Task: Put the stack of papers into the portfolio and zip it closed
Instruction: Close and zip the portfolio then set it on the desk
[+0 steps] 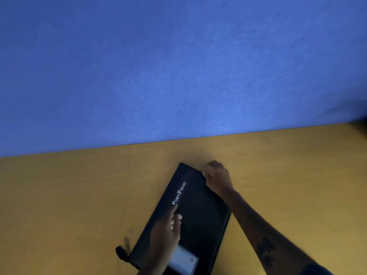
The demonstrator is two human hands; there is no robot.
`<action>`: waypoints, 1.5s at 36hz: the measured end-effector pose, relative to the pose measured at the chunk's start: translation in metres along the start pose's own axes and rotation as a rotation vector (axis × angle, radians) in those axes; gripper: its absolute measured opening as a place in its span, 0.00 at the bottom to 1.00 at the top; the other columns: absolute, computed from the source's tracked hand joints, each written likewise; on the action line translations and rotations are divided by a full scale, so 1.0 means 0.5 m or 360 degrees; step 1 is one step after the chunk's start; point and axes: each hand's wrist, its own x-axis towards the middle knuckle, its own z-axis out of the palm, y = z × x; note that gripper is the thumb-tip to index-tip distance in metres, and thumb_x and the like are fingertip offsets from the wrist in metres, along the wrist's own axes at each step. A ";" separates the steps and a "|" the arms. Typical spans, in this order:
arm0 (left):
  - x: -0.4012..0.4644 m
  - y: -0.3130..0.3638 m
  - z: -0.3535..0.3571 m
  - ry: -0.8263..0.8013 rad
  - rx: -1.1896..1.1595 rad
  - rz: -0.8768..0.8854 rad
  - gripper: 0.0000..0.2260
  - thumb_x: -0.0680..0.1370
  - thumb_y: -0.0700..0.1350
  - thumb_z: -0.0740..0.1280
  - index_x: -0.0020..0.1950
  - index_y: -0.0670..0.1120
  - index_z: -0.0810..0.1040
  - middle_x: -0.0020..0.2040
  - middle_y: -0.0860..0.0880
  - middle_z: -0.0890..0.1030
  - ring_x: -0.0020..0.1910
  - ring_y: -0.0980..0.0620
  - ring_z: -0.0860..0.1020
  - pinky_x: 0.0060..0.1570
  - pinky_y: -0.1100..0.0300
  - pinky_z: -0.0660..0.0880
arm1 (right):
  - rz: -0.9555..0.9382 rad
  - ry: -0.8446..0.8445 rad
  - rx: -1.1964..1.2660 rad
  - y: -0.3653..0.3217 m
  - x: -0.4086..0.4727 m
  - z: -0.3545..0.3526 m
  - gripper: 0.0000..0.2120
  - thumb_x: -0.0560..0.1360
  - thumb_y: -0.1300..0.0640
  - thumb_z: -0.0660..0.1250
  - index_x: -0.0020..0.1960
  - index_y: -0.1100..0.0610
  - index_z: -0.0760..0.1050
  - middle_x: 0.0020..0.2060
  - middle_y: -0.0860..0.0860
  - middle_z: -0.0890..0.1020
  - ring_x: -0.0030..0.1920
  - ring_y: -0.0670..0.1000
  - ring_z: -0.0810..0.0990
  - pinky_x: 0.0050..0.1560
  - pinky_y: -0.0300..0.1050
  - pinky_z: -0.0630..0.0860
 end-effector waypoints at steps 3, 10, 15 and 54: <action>0.016 -0.045 -0.039 0.0144 0.0009 0.0006 0.15 0.82 0.42 0.67 0.69 0.48 0.79 0.53 0.57 0.86 0.51 0.57 0.84 0.50 0.58 0.82 | 0.0248 0.0395 0.0140 0.022 -0.093 0.017 0.16 0.80 0.59 0.72 0.67 0.54 0.82 0.66 0.52 0.78 0.68 0.59 0.74 0.65 0.57 0.74; 0.026 -0.124 -0.076 0.0015 0.0256 -0.0002 0.21 0.74 0.37 0.76 0.66 0.38 0.80 0.60 0.41 0.82 0.61 0.38 0.78 0.64 0.46 0.74 | 0.0923 0.0365 0.0360 0.040 -0.313 0.080 0.29 0.80 0.52 0.74 0.77 0.56 0.70 0.70 0.56 0.72 0.71 0.61 0.70 0.67 0.61 0.75; 0.022 -0.132 -0.085 -0.0088 0.0224 -0.0147 0.21 0.77 0.43 0.75 0.68 0.40 0.78 0.64 0.41 0.79 0.66 0.40 0.75 0.67 0.47 0.71 | 0.1132 0.0217 0.0592 0.007 -0.405 0.119 0.27 0.78 0.54 0.76 0.74 0.59 0.71 0.63 0.56 0.79 0.64 0.60 0.80 0.62 0.52 0.77; 0.023 -0.272 -0.330 0.0256 -0.0892 -0.0497 0.15 0.82 0.60 0.64 0.37 0.68 0.82 0.36 0.62 0.81 0.37 0.64 0.78 0.41 0.62 0.72 | 0.0744 0.0054 0.1448 -0.272 -0.282 0.201 0.22 0.82 0.68 0.65 0.67 0.45 0.78 0.60 0.46 0.83 0.55 0.52 0.87 0.41 0.42 0.83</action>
